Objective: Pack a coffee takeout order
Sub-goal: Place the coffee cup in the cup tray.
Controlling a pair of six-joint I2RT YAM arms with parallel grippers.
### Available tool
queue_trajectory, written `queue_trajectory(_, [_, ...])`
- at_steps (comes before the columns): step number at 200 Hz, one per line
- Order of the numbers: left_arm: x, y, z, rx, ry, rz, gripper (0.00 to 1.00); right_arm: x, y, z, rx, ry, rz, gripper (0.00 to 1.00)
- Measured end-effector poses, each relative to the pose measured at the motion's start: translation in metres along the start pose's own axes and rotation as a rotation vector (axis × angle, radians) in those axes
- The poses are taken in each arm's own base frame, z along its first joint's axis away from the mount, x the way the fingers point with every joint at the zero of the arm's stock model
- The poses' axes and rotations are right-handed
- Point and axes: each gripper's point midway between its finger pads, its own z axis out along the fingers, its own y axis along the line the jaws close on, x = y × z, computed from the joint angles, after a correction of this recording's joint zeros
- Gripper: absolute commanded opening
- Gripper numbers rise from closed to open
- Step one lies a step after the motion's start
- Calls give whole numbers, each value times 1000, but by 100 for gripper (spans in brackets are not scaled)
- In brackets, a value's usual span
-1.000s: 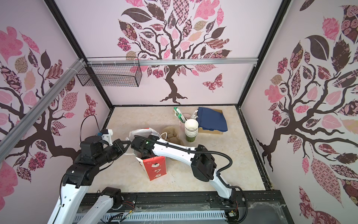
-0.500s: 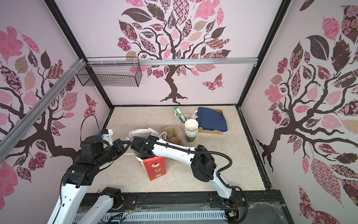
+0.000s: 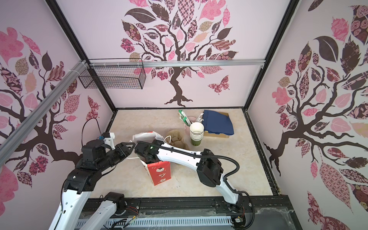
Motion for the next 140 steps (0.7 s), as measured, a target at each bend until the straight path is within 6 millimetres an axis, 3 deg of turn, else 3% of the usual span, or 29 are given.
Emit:
queue_trajectory(22, [-8,0,-9,-22,-36,17,62,2,-1,2,3,3,-3,76])
queue_trajectory(67, [-30,-9,-35,-40,-148,56,64,2,-1,3,6,-4,-17,76])
queue_trajectory(140, [-37,11,-57,-129,-254,41,65,2,-1,4,10,-6,-32,76])
